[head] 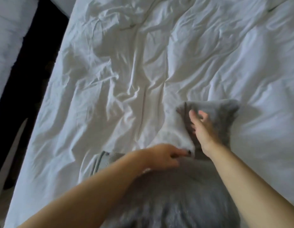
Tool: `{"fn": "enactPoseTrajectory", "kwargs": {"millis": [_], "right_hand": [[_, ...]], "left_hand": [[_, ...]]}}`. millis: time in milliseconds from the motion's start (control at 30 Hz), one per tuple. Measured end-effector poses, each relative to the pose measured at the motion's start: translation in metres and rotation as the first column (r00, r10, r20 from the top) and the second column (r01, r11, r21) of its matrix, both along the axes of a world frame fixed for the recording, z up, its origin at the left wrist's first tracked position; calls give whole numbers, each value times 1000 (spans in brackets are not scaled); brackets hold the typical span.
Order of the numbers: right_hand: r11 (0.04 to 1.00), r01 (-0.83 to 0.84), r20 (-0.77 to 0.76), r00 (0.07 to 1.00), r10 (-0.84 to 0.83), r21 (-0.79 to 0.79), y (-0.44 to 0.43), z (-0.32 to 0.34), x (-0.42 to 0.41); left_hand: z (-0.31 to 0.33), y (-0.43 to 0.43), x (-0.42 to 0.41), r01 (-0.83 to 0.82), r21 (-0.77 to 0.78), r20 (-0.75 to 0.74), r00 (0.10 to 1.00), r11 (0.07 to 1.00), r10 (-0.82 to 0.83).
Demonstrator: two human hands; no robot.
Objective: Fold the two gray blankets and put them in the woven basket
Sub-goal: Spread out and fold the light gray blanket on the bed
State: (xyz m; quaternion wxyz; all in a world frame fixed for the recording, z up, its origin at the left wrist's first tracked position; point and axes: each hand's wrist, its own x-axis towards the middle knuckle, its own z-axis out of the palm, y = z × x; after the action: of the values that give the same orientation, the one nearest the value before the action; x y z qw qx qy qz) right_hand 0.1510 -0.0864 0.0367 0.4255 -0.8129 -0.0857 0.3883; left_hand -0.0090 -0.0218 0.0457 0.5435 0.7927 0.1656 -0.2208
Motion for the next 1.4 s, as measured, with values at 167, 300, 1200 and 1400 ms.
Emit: {"fn": "enactPoseTrajectory", "kwargs": {"millis": [167, 300, 1200, 1400], "right_hand": [[827, -269, -75, 961, 267, -494, -25, -28, -16], [917, 397, -464, 805, -370, -42, -63, -25, 8], [803, -243, 107, 929, 354, -544, -125, -33, 67], [893, -196, 81, 965, 249, -405, -145, -14, 65]], "left_hand": [[-8, -35, -1, 249, -7, -43, 968, 969, -249], [-39, -4, -3, -575, 167, -151, 788, 801, 597], [-33, -50, 78, -677, 78, -233, 701, 732, 674], [20, -50, 79, -799, -139, -84, 598, 584, 797]]}}
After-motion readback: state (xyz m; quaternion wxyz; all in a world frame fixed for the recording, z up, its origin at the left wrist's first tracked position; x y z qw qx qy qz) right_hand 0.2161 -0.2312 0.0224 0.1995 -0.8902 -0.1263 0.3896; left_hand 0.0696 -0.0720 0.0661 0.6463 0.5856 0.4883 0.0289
